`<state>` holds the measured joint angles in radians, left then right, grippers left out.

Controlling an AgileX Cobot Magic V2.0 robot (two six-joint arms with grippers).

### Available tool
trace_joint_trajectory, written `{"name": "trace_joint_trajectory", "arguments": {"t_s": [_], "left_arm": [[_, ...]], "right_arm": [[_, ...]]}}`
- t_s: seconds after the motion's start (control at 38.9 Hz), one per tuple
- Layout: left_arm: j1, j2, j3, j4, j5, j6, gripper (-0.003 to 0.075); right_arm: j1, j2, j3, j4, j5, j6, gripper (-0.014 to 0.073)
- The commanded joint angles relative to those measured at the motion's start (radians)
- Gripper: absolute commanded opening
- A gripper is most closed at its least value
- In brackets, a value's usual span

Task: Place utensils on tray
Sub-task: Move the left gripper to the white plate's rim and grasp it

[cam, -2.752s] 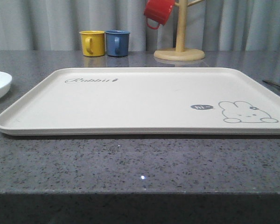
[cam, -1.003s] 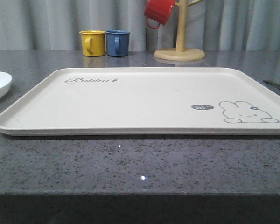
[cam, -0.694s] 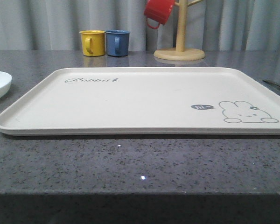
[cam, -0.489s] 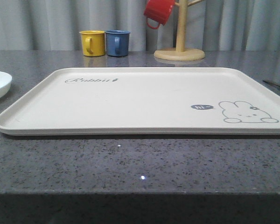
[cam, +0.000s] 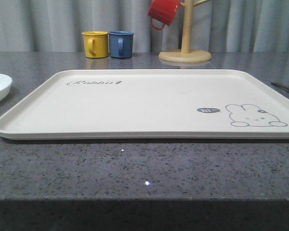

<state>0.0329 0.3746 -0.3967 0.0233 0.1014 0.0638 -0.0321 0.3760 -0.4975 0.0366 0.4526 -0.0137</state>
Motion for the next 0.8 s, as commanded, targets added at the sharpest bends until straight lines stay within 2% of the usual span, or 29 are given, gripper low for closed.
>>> {"name": "trace_joint_trajectory", "arguments": {"t_s": [0.0,0.13,0.26,0.44,0.77], "left_arm": [[-0.007,0.033,-0.071,-0.016,-0.054,-0.009,0.0607],[-0.054,0.124,-0.177,-0.012,0.056,-0.009,0.0607],[-0.135,0.298,-0.327,-0.010,0.275,0.041,0.0607],[-0.226,0.545,-0.529,0.013,0.567,0.043,0.0607],[-0.252,0.922,-0.766,0.015,0.898,0.045,0.0606]], "right_arm": [[-0.006,0.013,-0.034,-0.009,-0.074,-0.006,0.0642],[-0.006,0.013,-0.034,-0.009,-0.074,-0.006,0.0642],[-0.006,0.013,-0.034,-0.009,-0.074,-0.006,0.0642],[-0.006,0.013,-0.034,-0.009,-0.074,-0.006,0.0642],[-0.006,0.013,-0.034,-0.009,-0.074,-0.006,0.0642]]}}
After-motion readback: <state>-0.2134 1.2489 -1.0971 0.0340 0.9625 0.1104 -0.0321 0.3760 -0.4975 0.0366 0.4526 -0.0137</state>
